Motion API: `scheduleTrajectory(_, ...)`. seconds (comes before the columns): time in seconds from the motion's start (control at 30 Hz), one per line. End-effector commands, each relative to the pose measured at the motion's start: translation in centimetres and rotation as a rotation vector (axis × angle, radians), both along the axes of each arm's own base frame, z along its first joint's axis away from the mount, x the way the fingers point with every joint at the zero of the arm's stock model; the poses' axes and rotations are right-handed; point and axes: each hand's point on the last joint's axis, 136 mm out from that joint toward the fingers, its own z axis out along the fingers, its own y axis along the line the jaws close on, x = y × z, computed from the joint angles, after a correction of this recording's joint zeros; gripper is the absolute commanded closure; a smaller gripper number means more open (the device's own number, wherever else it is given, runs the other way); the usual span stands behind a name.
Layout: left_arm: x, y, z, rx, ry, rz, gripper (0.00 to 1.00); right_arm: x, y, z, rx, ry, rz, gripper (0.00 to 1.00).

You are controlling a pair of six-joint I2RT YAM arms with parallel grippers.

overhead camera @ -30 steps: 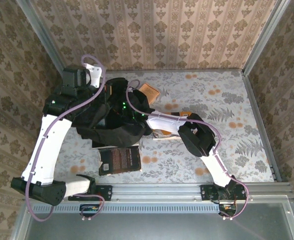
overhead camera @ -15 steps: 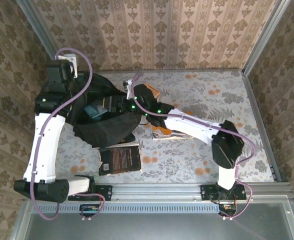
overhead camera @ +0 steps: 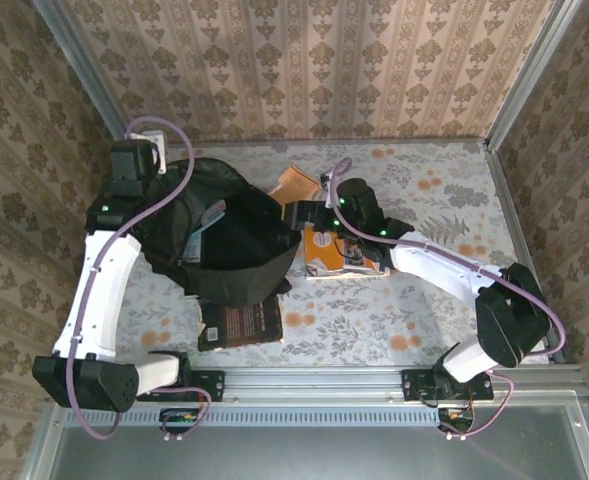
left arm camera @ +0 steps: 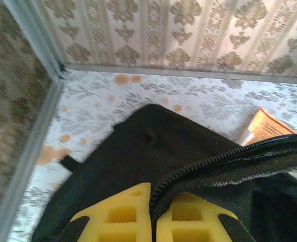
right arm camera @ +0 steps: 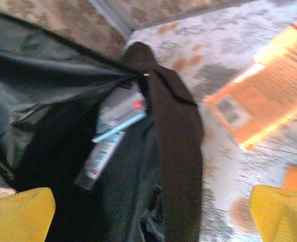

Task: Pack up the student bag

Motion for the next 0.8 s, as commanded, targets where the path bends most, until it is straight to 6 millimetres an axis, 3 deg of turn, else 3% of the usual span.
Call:
scheduleTrajectory(0.0,0.2,-3.0,0.3,-0.170,-0.046,-0.103,1.00,-2.2,1.5,2.9,0.127,-0.038,0.157,0.00)
scheduleTrajectory(0.1,0.1,-4.3,-1.2,-0.194,-0.005,-0.135,1.00,-2.2,1.8,2.8,0.131,-0.011,0.167,0.02)
scheduleTrajectory(0.23,0.4,-2.6,-1.7,-0.179,-0.017,-0.057,1.00,-1.1,-0.4,0.6,-0.002,0.045,0.059,0.09)
scheduleTrajectory(0.37,1.1,-0.6,0.8,-0.244,-0.091,0.008,0.98,-2.0,-0.7,-1.1,-0.026,0.093,0.075,0.13)
scheduleTrajectory(0.6,4.8,2.4,3.8,-0.284,-0.153,0.101,0.99,-3.6,-1.8,-4.4,-0.098,0.166,0.068,0.20)
scheduleTrajectory(0.7,6.3,3.8,4.1,-0.220,-0.126,0.130,0.99,-3.7,-3.7,-5.9,-0.183,0.185,0.002,0.21)
scheduleTrajectory(0.77,7.0,3.5,3.7,-0.219,-0.104,0.109,0.99,-3.5,-5.6,-6.8,-0.255,0.201,-0.068,0.22)
